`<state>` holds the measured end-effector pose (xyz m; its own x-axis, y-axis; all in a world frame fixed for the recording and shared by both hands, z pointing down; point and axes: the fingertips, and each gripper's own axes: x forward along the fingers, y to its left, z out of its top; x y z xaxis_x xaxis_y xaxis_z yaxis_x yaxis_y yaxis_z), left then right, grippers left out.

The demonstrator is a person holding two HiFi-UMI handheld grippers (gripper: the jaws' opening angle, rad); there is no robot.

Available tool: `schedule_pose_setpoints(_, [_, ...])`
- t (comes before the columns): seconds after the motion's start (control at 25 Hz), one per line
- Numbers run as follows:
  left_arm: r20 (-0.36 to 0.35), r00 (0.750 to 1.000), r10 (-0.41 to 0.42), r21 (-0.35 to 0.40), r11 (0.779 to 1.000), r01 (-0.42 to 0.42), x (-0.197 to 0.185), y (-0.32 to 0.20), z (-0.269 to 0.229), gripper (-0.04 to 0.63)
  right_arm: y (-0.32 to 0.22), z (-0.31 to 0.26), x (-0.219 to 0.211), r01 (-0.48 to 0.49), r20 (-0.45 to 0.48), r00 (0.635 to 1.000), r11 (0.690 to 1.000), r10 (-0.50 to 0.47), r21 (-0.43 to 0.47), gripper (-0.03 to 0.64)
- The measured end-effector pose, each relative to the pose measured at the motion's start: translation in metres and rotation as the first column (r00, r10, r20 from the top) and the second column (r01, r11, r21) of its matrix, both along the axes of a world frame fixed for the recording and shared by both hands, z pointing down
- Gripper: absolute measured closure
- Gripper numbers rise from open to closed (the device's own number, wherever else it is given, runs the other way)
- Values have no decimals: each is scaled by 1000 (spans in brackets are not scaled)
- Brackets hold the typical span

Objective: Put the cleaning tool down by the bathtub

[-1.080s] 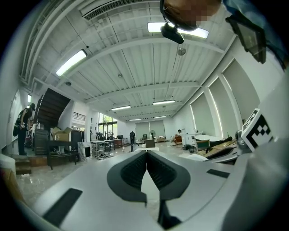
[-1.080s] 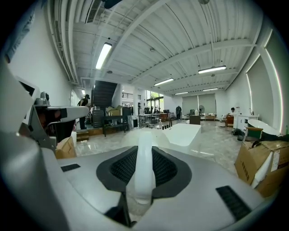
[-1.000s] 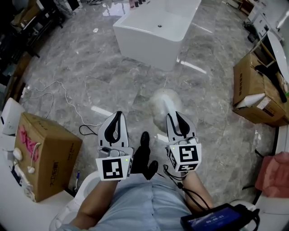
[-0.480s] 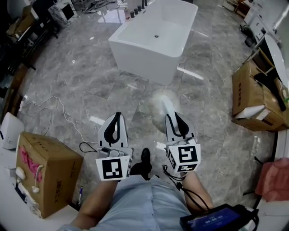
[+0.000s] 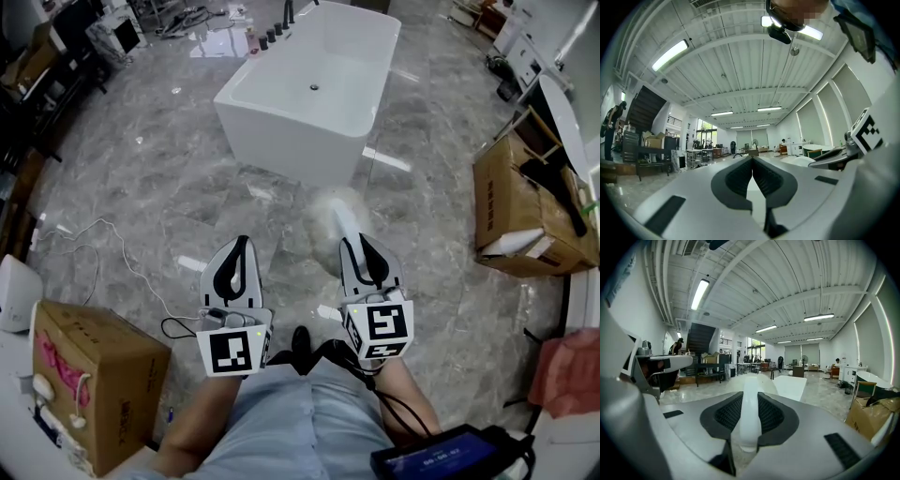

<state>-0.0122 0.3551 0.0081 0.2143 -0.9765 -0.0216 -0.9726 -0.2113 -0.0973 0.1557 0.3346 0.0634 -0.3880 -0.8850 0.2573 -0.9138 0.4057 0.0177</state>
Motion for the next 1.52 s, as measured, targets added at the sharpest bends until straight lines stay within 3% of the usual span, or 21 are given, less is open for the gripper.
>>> schedule_pose_setpoints(0.56, [-5,1000,12,-23,1000,-13,7,-77,18,578,-76,18,6,-15,14,1000,1000,15,-11,515])
schedule_pose_setpoints(1.2, [40,999,-28,-100,994,32,37,-259,41,578,-262,51,35,41,29,999,994,-38,-99,515])
schedule_pose_setpoints(1.52, [47,996,-75,-58,995,78,38,-311,23,578,-323,34,23,109,38,994,992,-107,-61,515])
